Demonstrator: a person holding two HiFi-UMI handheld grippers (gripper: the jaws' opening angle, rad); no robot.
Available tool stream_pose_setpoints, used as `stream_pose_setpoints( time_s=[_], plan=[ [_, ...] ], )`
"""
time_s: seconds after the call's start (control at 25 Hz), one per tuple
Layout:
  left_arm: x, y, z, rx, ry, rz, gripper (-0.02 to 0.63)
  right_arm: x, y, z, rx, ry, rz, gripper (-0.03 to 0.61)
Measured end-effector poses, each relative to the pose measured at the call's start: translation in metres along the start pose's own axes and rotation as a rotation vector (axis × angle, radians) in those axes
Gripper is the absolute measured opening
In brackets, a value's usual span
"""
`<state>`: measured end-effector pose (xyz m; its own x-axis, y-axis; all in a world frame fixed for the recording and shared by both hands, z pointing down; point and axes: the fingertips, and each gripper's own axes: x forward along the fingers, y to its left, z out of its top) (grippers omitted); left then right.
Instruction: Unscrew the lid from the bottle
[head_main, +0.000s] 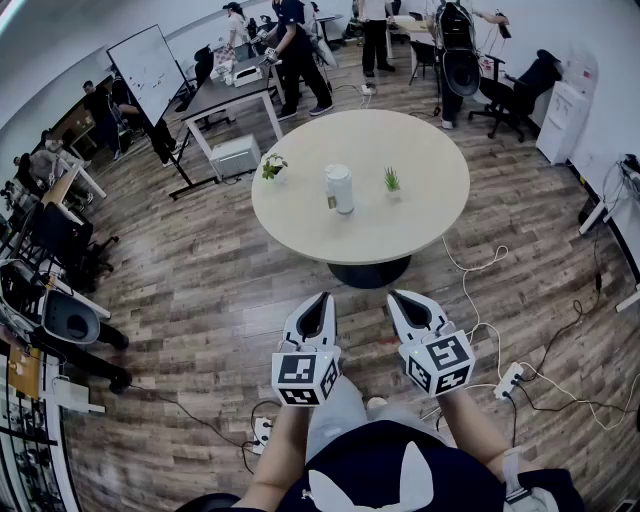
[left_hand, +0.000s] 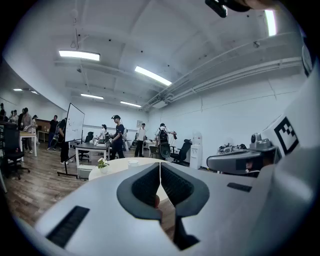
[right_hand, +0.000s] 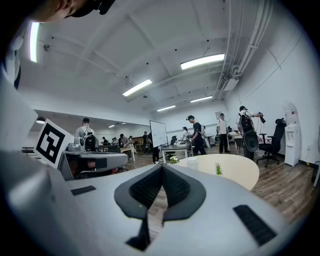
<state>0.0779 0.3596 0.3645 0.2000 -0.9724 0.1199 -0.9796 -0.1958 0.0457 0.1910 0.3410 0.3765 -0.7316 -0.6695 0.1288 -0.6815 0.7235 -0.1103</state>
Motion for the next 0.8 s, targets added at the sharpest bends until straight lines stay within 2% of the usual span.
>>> stream_pose_setpoints(
  time_s=[0.24,0.48,0.8],
  plan=[
    [0.022,0.013,-0.006,-0.027,0.009,-0.01,0.023,0.021,-0.006,0.003,-0.019,-0.017,-0.003,0.003],
    [0.052,0.021,-0.014,-0.039,0.034,-0.015,0.023,0.043,-0.026,-0.003,-0.016,0.015,-0.006,0.003],
    [0.107,0.063,-0.015,-0.051,0.072,-0.017,0.023,0.103,-0.052,0.001,0.002,0.048,-0.006,0.005]
  ],
)
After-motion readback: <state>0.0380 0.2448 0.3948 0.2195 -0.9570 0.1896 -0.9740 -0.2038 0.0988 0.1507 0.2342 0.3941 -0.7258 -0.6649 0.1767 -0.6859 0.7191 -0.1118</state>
